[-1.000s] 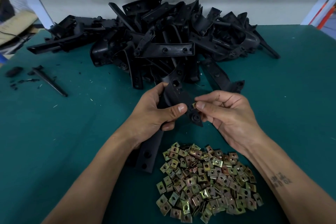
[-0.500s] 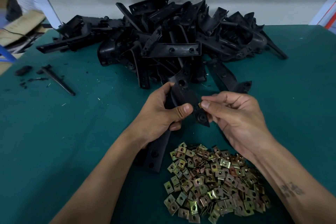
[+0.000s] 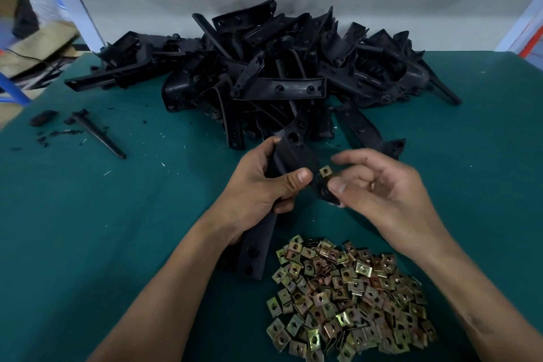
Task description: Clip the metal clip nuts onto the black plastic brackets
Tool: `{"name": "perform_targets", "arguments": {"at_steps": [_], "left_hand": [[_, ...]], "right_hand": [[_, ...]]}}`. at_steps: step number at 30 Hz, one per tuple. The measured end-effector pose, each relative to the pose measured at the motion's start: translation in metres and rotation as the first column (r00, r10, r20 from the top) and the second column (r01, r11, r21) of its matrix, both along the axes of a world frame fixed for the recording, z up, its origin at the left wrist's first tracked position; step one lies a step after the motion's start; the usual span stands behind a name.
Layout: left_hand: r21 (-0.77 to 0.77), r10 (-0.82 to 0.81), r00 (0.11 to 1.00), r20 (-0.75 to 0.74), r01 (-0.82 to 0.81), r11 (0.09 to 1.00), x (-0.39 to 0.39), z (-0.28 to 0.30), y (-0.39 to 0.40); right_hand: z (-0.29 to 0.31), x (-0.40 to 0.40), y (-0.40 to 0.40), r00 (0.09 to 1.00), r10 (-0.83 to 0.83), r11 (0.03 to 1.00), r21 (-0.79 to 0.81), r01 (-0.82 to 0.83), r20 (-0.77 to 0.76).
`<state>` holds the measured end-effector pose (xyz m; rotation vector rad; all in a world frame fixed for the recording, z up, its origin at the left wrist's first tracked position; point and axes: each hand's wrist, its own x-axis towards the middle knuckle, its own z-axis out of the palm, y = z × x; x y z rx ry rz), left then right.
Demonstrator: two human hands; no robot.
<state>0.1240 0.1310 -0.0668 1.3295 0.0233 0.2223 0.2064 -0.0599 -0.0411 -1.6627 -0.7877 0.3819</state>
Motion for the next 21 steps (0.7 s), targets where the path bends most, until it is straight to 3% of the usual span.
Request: {"name": "perform_targets", "arguments": {"at_steps": [5, 10, 21], "left_hand": [[0.015, -0.010, 1.000, 0.008, 0.009, 1.000, -0.0013, 0.0020, -0.0015], [-0.024, -0.023, 1.000, -0.011, 0.023, 0.999, -0.0031, 0.0025, -0.0019], [-0.024, -0.018, 0.999, -0.033, 0.017, 1.000, -0.0022, 0.0043, -0.0037]], "right_hand": [[-0.0012, -0.0078, 0.0026, 0.917, -0.046, 0.973, -0.191, 0.131, 0.395], [-0.0030, -0.0076, 0.0040, 0.869, -0.057, 0.954, -0.229, 0.192, 0.491], [-0.0066, -0.0098, 0.0087, 0.818, -0.029, 0.978, -0.154, 0.143, 0.574]]}}
